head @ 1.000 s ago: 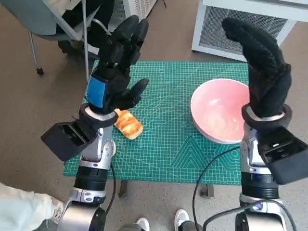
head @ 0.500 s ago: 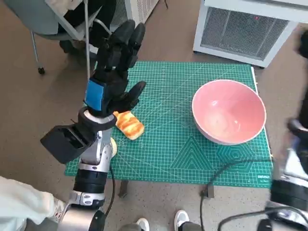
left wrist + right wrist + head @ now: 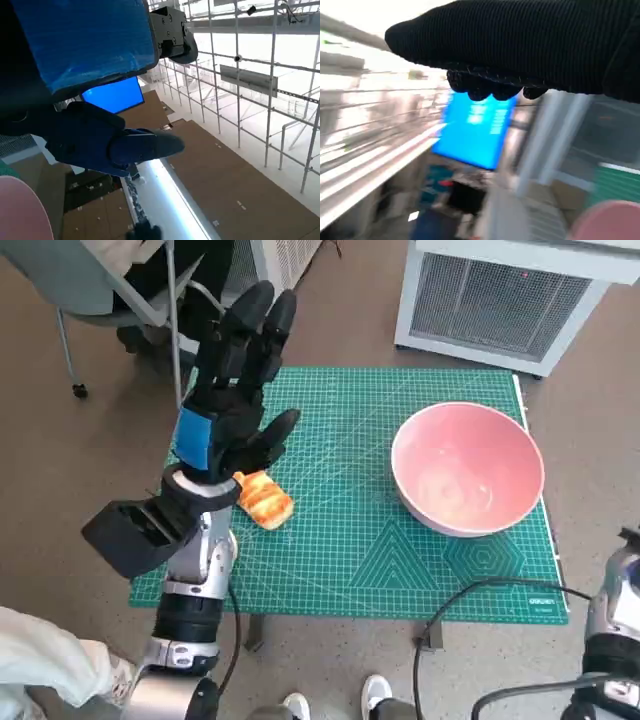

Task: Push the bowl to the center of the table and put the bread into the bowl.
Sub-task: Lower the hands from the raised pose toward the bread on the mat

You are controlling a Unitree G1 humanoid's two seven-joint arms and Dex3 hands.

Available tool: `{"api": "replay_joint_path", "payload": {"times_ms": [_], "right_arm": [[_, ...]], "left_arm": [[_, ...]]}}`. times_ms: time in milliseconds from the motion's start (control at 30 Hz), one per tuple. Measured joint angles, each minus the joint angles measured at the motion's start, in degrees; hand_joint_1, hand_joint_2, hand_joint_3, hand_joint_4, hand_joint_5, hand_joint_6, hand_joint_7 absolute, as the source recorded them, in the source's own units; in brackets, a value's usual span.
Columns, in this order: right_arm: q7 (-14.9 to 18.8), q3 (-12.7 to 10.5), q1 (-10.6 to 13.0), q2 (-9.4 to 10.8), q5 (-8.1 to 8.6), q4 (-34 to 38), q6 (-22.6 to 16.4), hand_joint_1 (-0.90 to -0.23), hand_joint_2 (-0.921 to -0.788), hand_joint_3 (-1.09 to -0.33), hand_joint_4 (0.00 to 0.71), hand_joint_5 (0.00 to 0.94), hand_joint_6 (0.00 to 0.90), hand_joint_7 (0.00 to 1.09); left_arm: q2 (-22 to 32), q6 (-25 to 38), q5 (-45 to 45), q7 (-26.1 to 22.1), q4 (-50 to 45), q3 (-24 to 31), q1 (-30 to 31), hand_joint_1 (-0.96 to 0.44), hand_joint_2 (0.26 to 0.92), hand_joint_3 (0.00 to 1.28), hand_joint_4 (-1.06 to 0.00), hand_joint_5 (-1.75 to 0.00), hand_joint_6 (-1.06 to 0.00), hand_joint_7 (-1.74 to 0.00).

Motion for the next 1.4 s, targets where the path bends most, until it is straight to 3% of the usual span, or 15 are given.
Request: {"api": "replay_joint_path", "payload": {"times_ms": [167, 533, 833, 1400], "right_arm": [[0.22, 0.16, -1.24, 1.04, 1.34, 5.68, 2.71, -0.464, -0.921, -0.866, 0.218, 0.0, 0.056, 0.41], [0.0, 1.07, -5.54, 4.98, 1.44, 11.64, 11.12, -0.486, -0.921, -0.849, 0.204, 0.001, 0.061, 0.39], [0.0, 1.01, -8.38, 8.32, 1.6, 14.19, 17.27, -0.486, -0.921, -0.846, 0.238, 0.016, 0.093, 0.39], [-0.38, 2.14, -13.63, 13.42, 1.35, 15.25, 22.35, -0.464, -0.921, -0.874, 0.238, 0.005, 0.107, 0.37]], "left_arm": [[0.04, 0.22, 0.0, 0.01, 0.0, 0.19, 0.0, -0.41, 0.921, 0.32, -0.19, -0.01, -0.04, -0.55], [0.36, 0.97, 0.02, 0.09, -0.03, 0.53, 0.03, -0.41, 0.921, 0.32, -0.2, -0.01, -0.04, -0.54], [1.08, 1.36, 0.03, 0.15, -0.96, 1.02, 0.6, -0.41, 0.921, 0.3, -0.21, -0.01, -0.06, -0.52], [3.35, 2.62, 0.18, 0.58, -4.79, 1.75, 4.14, -0.41, 0.921, 0.28, -0.19, 0.0, -0.11, -0.41]]}}
